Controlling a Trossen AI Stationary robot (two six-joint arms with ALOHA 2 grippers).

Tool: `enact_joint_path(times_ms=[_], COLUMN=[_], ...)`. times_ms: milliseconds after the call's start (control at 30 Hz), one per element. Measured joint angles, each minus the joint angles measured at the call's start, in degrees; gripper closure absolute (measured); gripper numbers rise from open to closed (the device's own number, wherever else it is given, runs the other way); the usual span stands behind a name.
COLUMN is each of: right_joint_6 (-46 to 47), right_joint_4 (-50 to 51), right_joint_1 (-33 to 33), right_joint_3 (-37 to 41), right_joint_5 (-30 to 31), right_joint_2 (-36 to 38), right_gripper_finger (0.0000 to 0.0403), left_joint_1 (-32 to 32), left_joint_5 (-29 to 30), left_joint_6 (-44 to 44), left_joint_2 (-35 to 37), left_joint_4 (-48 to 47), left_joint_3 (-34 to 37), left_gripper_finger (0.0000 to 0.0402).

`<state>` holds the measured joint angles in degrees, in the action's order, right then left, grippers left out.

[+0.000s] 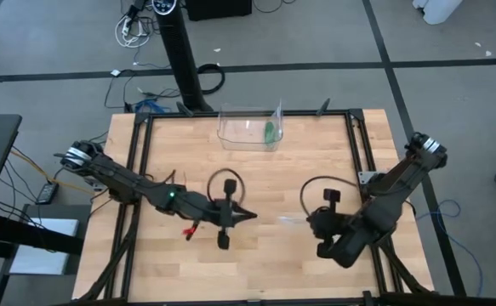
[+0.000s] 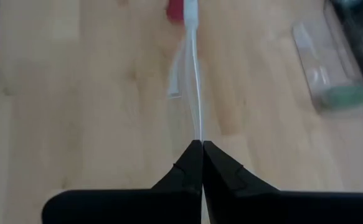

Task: Roll bandage
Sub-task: Put the pink bandage into the transparent zip bag

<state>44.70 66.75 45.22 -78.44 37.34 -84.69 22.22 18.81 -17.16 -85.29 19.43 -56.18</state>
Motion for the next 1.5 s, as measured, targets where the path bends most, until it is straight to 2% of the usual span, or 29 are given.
enact_joint_path(times_ms=[100,300,467,600,700,867,1133,1233,1433,1500], right_joint_6=[-2.4,-9.5,-12.2,-13.3,-14.3,-15.7,-16.4,-17.0,-19.6,-20.4], right_joint_4=[-2.6,-9.6,-11.5,-11.9,-12.7,-14.1,-14.8,-15.0,-17.6,-18.6], right_joint_1=[0.6,0.6,-0.3,-1.1,-1.6,-1.6,-1.6,-1.6,-2.2,-2.4], right_joint_3=[-0.4,-0.4,-0.4,-0.4,-0.4,-0.4,-0.4,-0.4,-0.4,-0.4], right_joint_5=[1.6,1.9,1.9,1.9,1.7,1.7,1.6,1.6,1.2,1.1], right_joint_2=[2.1,3.4,3.4,3.4,3.4,3.4,3.4,3.4,3.3,3.3], right_gripper_finger=[0.0402,0.0402,0.0403,0.0403,0.0403,0.0403,0.0403,0.0403,0.0394,0.0380], left_joint_1=[-0.8,-2.0,-1.8,-1.2,-1.1,-1.2,-1.2,-1.2,-1.3,-1.2], left_joint_5=[0.0,-1.2,-3.2,-3.3,-3.5,-2.5,-0.2,-0.7,-4.6,-4.1], left_joint_6=[3.2,11.6,12.8,12.7,12.8,13.2,13.3,13.1,9.5,8.6], left_joint_2=[0.3,-0.6,-0.5,-0.5,-1.6,-5.1,-7.0,-7.0,-8.3,-8.3], left_joint_4=[4.8,3.1,5.0,6.5,5.7,-1.5,-3.0,-3.1,-2.3,-2.0], left_joint_3=[1.8,1.9,1.9,1.3,-0.6,-6.4,-9.7,-9.7,-9.7,-9.7], left_gripper_finger=[0.0385,0.0330,0.0277,0.0265,0.0265,0.0265,0.0274,0.0301,0.0389,0.0393])
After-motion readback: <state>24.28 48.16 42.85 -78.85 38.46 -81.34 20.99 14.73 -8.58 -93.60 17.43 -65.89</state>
